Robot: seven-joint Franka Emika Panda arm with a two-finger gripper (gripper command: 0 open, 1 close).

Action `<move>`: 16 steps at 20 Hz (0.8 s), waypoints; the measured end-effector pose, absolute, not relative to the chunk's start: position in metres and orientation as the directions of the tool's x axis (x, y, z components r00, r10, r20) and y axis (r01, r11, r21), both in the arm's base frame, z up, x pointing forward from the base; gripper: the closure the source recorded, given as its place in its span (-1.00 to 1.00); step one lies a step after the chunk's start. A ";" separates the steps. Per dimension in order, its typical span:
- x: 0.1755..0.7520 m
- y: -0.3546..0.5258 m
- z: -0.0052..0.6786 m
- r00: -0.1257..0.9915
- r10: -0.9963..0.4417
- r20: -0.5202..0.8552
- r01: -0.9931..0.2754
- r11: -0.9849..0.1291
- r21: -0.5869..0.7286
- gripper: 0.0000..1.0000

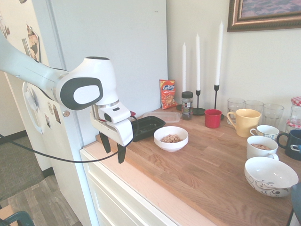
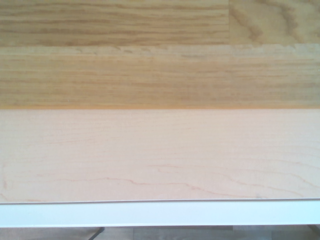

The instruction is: Put the cereal into the box

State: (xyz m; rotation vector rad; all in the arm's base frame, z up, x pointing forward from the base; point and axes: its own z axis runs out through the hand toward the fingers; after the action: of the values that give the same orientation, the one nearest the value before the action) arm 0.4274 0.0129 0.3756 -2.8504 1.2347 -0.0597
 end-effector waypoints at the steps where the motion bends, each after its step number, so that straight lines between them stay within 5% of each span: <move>1: 0.428 0.013 0.375 0.683 -0.730 0.021 -0.728 -0.684 -0.047 -1.00; 16: 0.554 -0.069 0.407 0.589 -0.805 0.068 -0.803 -0.593 -0.059 -1.00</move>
State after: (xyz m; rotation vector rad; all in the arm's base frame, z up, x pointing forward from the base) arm 0.5544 -0.0691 0.4073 -2.7814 1.4072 -0.1367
